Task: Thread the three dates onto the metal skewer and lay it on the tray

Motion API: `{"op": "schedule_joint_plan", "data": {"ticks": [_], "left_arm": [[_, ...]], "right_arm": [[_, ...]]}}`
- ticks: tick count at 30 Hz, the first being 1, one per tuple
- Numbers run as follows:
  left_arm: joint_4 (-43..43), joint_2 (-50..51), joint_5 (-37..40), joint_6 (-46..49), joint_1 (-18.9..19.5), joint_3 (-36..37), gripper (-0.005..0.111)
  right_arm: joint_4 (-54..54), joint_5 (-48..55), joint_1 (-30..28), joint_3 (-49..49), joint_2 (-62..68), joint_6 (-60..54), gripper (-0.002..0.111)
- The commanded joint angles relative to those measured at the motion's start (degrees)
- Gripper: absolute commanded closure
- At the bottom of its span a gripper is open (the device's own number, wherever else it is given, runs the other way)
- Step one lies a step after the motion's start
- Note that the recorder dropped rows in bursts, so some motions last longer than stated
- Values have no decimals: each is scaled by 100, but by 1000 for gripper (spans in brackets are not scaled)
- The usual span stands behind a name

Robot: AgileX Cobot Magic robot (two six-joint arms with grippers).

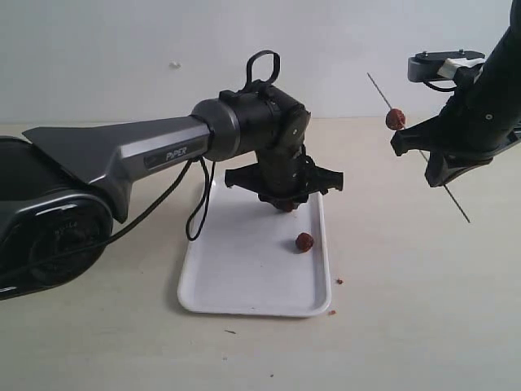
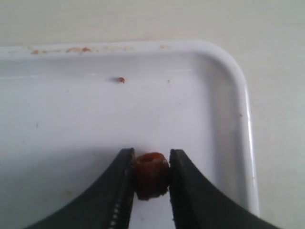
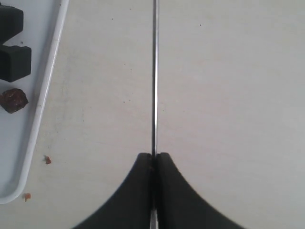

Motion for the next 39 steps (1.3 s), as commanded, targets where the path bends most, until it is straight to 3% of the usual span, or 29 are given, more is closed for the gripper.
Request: {"op": "schedule_joint_plan", "data": {"ticks": [1,12,19,25,39], "left_arm": [[46,-173,227,194,23,-28,79],[38,-624,345,273,134,-28,79],[26,-704,279,14,263,-28,79],[13,-704,53,-182,301,-28,79],[-244,-704,-638,-1107,301,-28,79]], "right_arm": [[18,70,-23,-49,-6,-54,108],[1140,963,-23,201,-6,-1035,108],[1268,1120,-26,622,-6,-1217,108],[2262,1401,-26,927,2,-2199,108],[2371,1291,-26,927,16,-2234,108]]}}
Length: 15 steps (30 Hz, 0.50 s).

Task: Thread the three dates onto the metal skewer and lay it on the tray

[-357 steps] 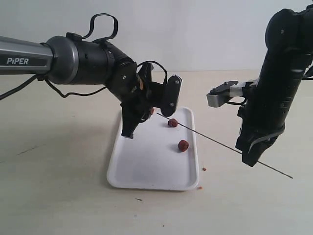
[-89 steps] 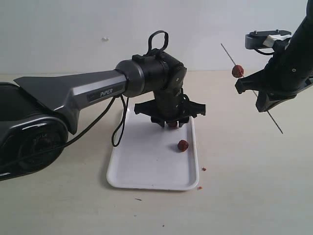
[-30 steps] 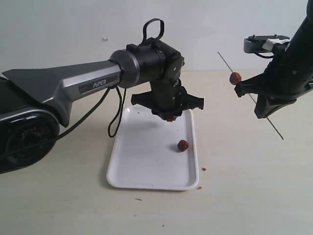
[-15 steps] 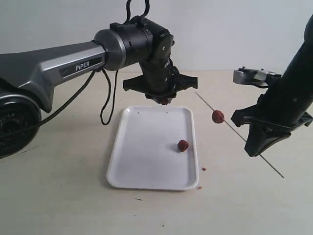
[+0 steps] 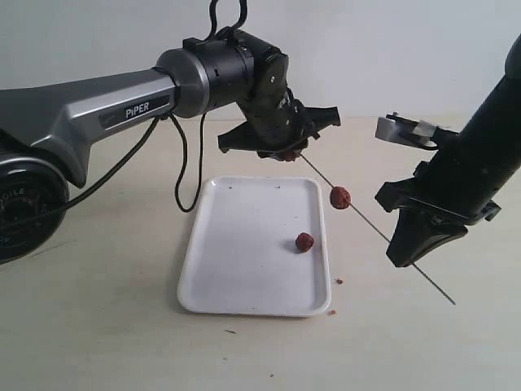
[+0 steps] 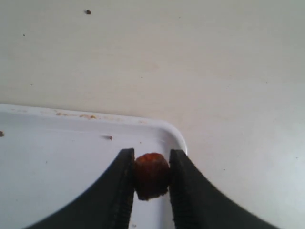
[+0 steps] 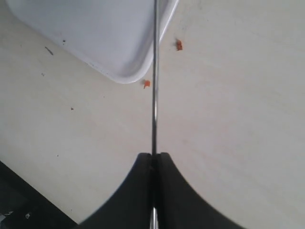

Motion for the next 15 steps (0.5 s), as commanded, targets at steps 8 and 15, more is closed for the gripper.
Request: {"op": "schedule_joint_plan", "data": {"ticks": [8,15], "left_arm": [[-18,-68,-334,-614,135,-28,79],[-18,-68,-374,-614,246,-28,79]], "right_arm": [[69,-119,-26,17,5,-88,108],[56,-341,-23,17,5,-88,108]]}}
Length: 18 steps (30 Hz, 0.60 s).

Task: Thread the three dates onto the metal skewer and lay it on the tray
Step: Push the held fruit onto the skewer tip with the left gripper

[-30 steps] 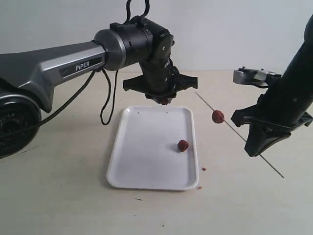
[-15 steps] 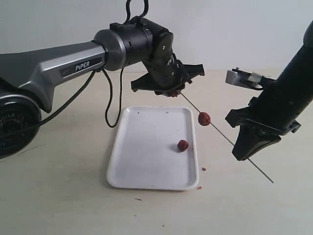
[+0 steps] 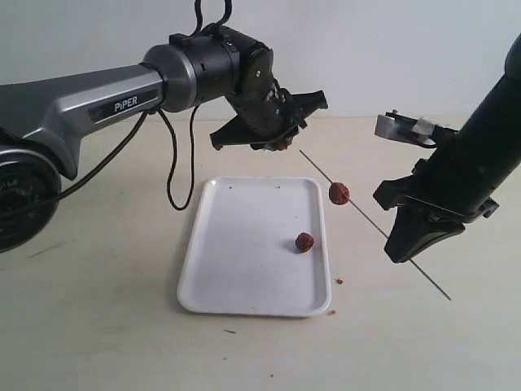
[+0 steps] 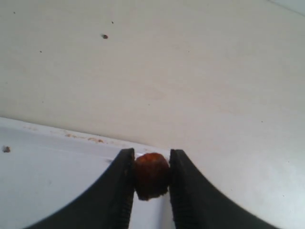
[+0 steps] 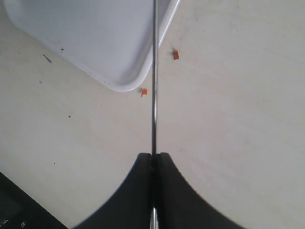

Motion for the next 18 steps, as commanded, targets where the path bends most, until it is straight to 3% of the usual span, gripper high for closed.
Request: {"op": "schedule_joint_plan", "data": {"ticks": [1,18], "left_arm": [[-23,-68,-148,-95,45,-28,79],[-199,-68,-458,-202,-39,-28,79]], "right_arm": [[32,-163,-23,17,5,-75,108],[47,-204,-26,17,5,-117,108]]}}
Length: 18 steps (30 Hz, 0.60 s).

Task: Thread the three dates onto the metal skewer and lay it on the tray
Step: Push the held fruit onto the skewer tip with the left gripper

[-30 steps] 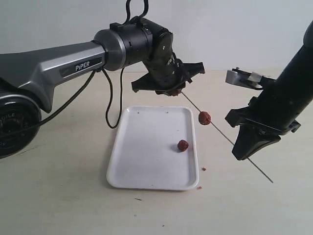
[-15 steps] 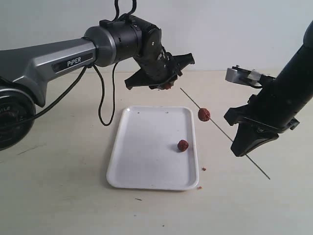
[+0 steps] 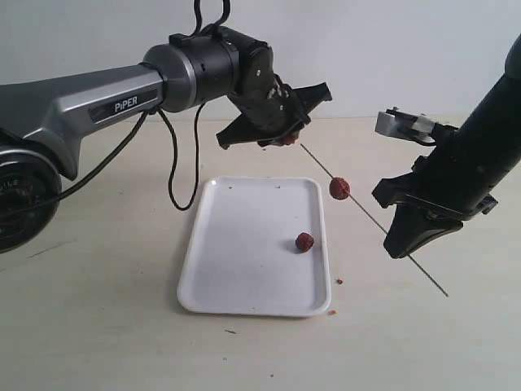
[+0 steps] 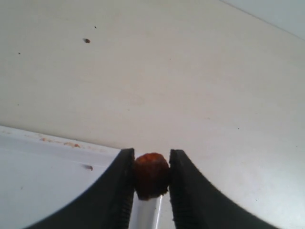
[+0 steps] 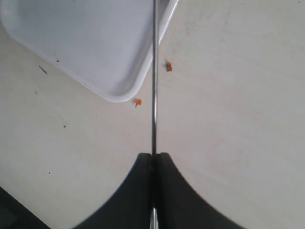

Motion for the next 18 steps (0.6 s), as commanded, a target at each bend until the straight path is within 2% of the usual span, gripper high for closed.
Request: {"op": "schedule_joint_plan", "data": {"ticks": [1,18], "left_arm": [[-19,-68,-147,-44,-48,-28,79],[-42,50,-290,-18,-175,-28,79]], "right_arm": [[47,-35,-26,17,5,-123,108],[47,-180,-23,17,5,-157,108]]}}
